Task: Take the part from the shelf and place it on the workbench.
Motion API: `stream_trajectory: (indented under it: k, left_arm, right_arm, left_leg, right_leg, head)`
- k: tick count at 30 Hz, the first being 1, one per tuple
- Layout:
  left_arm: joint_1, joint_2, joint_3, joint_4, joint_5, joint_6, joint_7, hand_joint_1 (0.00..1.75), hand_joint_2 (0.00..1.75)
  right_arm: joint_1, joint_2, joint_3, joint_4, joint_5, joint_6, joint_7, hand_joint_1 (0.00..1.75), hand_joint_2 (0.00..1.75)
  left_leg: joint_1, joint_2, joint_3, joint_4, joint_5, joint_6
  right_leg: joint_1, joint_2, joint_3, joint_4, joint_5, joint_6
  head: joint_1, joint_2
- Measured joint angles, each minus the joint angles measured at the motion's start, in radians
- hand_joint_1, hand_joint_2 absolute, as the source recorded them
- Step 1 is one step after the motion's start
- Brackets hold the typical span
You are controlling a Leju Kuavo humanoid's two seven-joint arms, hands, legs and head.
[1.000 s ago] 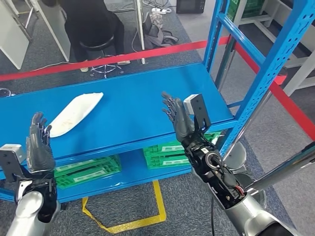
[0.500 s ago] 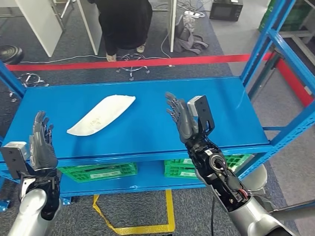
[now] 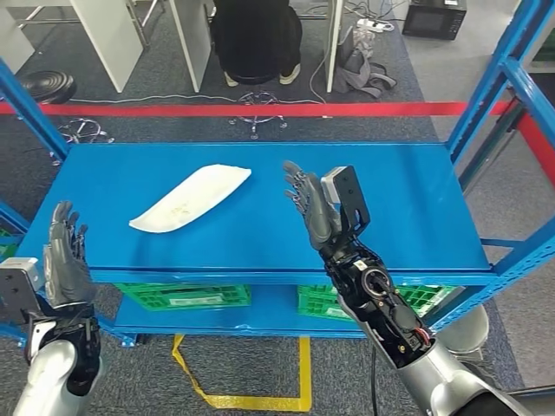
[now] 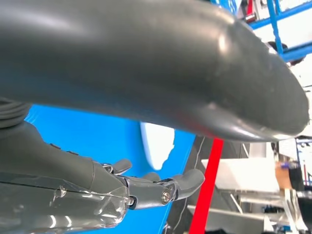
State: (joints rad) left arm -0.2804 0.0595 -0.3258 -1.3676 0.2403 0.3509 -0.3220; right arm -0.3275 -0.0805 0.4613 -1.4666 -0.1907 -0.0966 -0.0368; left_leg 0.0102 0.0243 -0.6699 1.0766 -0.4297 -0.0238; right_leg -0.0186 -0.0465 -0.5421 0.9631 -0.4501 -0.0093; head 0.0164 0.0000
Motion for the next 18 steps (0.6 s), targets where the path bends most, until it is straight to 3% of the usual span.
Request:
stream_trajectory:
  k: [1,3,5,6,8,10,11,12,13,14,16,18]
  left_arm:
    - [-0.001,0.000,0.000,-0.001,0.000,0.001,0.000,0.00,0.00]
    - [-0.002,0.000,0.000,-0.003,-0.002,0.002,-0.001,0.00,0.00]
    - [-0.001,0.000,0.000,-0.005,-0.002,0.002,-0.001,0.00,0.00]
    - [0.000,0.000,0.000,-0.006,-0.003,0.002,-0.002,0.00,0.00]
    - [0.001,0.000,0.000,-0.010,-0.004,0.002,-0.003,0.00,0.00]
    - [0.003,-0.001,0.000,-0.010,-0.004,0.001,-0.003,0.00,0.00]
    - [0.005,-0.001,0.000,-0.010,-0.005,0.001,-0.003,0.00,0.00]
    - [0.007,-0.001,0.000,-0.010,-0.005,0.001,-0.003,0.00,0.00]
    - [0.008,-0.001,0.000,-0.010,-0.005,0.001,-0.003,0.00,0.00]
    - [0.008,-0.001,0.000,-0.010,-0.005,0.001,-0.003,0.00,0.00]
    - [0.008,-0.001,0.000,-0.010,-0.005,0.001,-0.003,0.00,0.00]
    - [0.007,-0.002,0.000,-0.011,-0.006,0.001,-0.003,0.00,0.00]
  right_arm:
    - [0.000,0.000,0.000,0.000,0.000,0.000,-0.001,0.00,0.00]
    - [-0.001,0.000,0.000,-0.001,0.000,0.001,-0.002,0.00,0.00]
    - [-0.002,0.000,0.000,-0.001,0.000,0.002,-0.003,0.00,0.00]
    - [-0.002,0.000,0.000,-0.001,0.000,0.002,-0.003,0.00,0.00]
    - [-0.002,0.000,0.000,-0.001,0.001,0.002,-0.003,0.00,0.00]
    - [0.001,0.000,0.000,-0.001,0.001,0.002,-0.003,0.00,0.00]
    - [0.003,0.000,0.000,-0.001,0.001,0.002,-0.003,0.00,0.00]
    - [0.004,0.000,0.000,-0.001,0.001,0.002,-0.003,0.00,0.00]
    - [0.005,0.000,0.000,-0.001,0.001,0.002,-0.003,0.00,0.00]
    - [0.004,0.000,0.000,-0.001,0.001,0.002,-0.003,0.00,0.00]
    - [0.003,0.000,-0.001,0.000,0.002,0.002,-0.003,0.00,0.00]
    - [0.001,-0.001,-0.001,0.000,0.005,0.005,-0.004,0.00,0.00]
  left_leg:
    - [-0.003,0.017,0.034,-0.064,0.021,0.005]
    - [-0.010,0.034,0.063,-0.122,0.032,0.015]
    - [-0.012,0.012,0.064,-0.127,0.033,0.025]
    - [-0.010,0.003,0.067,-0.130,0.035,0.030]
    - [-0.005,-0.015,0.072,-0.136,0.038,0.041]
    - [-0.006,-0.034,0.072,-0.136,0.038,0.047]
    - [-0.007,-0.045,0.073,-0.136,0.037,0.048]
    - [-0.007,-0.057,0.073,-0.135,0.037,0.048]
    - [-0.008,-0.070,0.075,-0.135,0.037,0.048]
    - [-0.008,-0.082,0.076,-0.134,0.036,0.047]
    - [-0.008,-0.104,0.077,-0.130,0.034,0.044]
    - [-0.007,-0.120,0.071,-0.127,0.035,0.035]
  right_leg:
    - [0.003,-0.007,0.002,0.000,-0.003,0.004]
    - [0.010,-0.021,0.008,-0.001,-0.009,0.014]
    - [0.010,-0.034,0.013,-0.004,-0.015,0.025]
    - [0.008,-0.027,0.012,0.003,-0.024,0.031]
    - [0.004,0.009,-0.020,0.080,-0.072,0.038]
    - [0.004,0.039,-0.087,0.227,-0.140,0.041]
    - [0.005,0.042,-0.117,0.286,-0.157,0.041]
    - [0.005,0.044,-0.131,0.308,-0.154,0.041]
    - [0.005,0.045,-0.125,0.287,-0.129,0.039]
    - [0.005,0.051,-0.102,0.227,-0.089,0.035]
    - [0.004,0.085,-0.041,0.080,-0.017,0.025]
    - [0.004,0.114,-0.009,0.008,0.001,0.017]
  head:
    - [-0.001,0.000]
    - [0.002,0.000]
    - [0.006,0.000]
    - [0.007,0.000]
    - [0.014,0.000]
    - [0.026,0.000]
    - [0.030,0.000]
    - [0.033,0.000]
    - [0.034,0.000]
    - [0.037,0.000]
    - [0.043,0.000]
    - [0.045,0.000]
